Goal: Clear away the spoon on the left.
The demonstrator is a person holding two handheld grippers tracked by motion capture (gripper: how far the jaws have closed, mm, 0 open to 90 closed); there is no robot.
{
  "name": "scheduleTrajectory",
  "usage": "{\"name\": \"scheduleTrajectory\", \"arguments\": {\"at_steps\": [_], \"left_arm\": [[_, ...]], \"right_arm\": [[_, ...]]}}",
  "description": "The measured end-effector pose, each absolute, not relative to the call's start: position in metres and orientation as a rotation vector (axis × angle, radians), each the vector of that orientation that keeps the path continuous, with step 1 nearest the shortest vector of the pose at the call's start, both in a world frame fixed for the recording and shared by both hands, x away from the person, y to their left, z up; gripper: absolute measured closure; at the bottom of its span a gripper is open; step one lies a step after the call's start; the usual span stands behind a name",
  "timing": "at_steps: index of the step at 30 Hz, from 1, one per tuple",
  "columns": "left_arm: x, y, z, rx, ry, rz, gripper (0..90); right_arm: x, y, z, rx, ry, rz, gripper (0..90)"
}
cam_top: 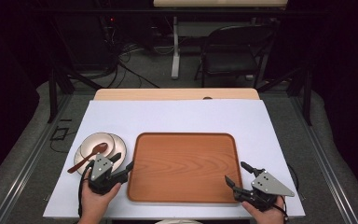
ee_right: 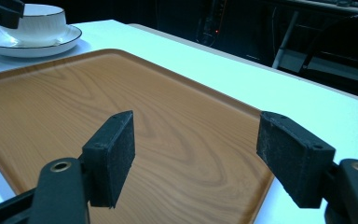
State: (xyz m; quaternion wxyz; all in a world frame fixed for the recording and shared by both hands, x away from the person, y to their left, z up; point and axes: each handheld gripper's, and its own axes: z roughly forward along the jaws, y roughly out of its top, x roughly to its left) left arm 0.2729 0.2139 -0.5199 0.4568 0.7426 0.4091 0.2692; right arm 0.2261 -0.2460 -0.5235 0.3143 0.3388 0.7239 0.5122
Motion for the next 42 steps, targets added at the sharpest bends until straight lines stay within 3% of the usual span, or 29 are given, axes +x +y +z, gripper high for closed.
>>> {"name": "scheduleTrajectory", "arguments": {"at_steps": [14,33,42], "left_arm": [[0.263,0.213,-0.514,1.833,1.002,0.679,45.3],[0.260,0.239,-0.494,1.808,1.186,0.648,76.9],[0.255,0.252,-0.491,1.806,1.236,0.661,86.7]], "right_arm": [[0.224,-0.244,-0.522,0.871,1.906,1.345,27.5],[0.223,-0.242,-0.522,0.885,1.902,1.342,27.5],[0.224,-0.242,-0.523,0.884,1.904,1.339,27.5]]}}
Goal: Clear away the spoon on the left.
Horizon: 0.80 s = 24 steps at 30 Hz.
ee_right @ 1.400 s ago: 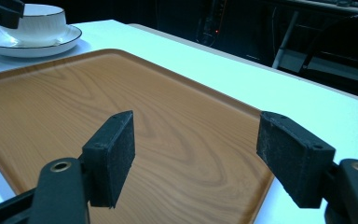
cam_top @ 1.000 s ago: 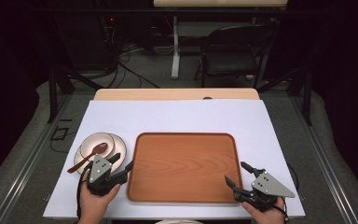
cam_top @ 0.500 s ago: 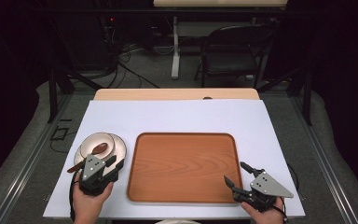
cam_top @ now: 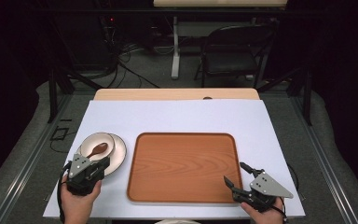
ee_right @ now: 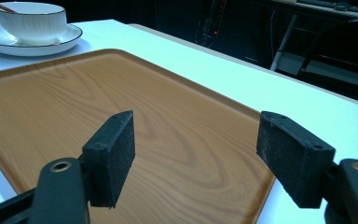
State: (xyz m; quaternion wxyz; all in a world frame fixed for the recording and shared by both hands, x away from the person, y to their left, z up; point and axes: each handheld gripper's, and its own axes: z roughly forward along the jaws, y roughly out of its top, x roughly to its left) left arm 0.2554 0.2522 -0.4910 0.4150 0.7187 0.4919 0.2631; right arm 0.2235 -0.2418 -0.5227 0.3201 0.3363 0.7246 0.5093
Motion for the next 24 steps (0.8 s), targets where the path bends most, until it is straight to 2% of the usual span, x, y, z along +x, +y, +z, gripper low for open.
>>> {"name": "scheduleTrajectory", "arguments": {"at_steps": [4,24], "left_arm": [[0.252,0.257,-0.492,1.803,1.261,0.666,89.9],[0.242,0.293,-0.497,1.788,1.381,0.746,90.0]], "right_arm": [[0.224,-0.242,-0.523,0.884,1.906,1.338,27.5],[0.223,-0.242,-0.523,0.882,1.908,1.329,27.5]]}}
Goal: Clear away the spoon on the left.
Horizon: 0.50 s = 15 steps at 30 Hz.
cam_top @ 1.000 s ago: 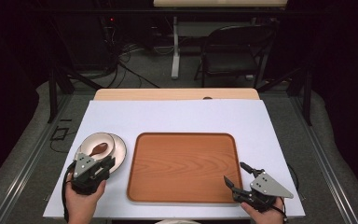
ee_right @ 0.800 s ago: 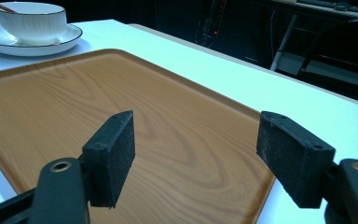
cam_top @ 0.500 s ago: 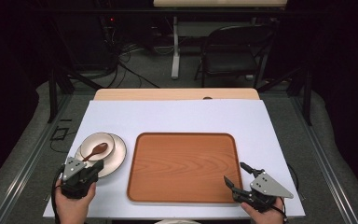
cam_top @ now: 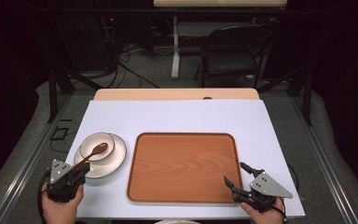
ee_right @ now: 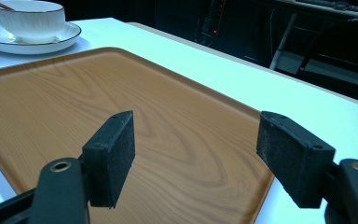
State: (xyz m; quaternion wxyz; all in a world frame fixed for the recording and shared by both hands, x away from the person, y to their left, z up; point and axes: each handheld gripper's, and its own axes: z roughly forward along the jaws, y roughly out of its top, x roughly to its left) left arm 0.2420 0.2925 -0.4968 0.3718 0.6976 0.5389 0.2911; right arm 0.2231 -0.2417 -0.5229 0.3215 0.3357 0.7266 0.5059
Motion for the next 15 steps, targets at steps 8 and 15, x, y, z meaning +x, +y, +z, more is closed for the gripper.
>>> {"name": "scheduleTrajectory", "arguments": {"at_steps": [8,15], "left_arm": [[0.247,0.298,-0.501,1.790,1.407,0.784,90.0],[0.254,0.310,-0.502,1.769,1.439,0.798,90.0]], "right_arm": [[0.223,-0.242,-0.523,0.880,1.908,1.328,27.6],[0.223,-0.242,-0.523,0.881,1.909,1.328,27.6]]}}
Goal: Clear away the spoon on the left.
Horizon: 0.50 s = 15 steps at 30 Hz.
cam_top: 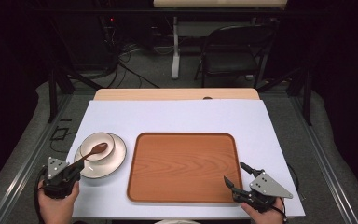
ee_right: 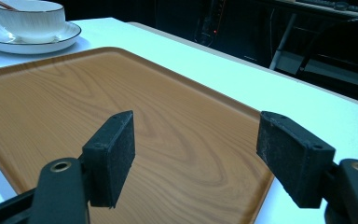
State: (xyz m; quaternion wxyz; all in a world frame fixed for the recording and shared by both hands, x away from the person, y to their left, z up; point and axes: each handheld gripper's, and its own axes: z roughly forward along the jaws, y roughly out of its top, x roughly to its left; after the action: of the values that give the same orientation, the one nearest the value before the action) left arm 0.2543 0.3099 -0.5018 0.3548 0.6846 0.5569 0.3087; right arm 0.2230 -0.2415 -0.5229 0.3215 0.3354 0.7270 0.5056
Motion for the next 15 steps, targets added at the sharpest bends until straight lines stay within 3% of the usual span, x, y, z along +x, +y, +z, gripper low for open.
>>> {"name": "scheduleTrajectory", "arguments": {"at_steps": [15], "left_arm": [[0.272,0.331,-0.504,1.722,1.504,0.857,90.0]], "right_arm": [[0.223,-0.241,-0.523,0.879,1.910,1.328,27.6]]}}
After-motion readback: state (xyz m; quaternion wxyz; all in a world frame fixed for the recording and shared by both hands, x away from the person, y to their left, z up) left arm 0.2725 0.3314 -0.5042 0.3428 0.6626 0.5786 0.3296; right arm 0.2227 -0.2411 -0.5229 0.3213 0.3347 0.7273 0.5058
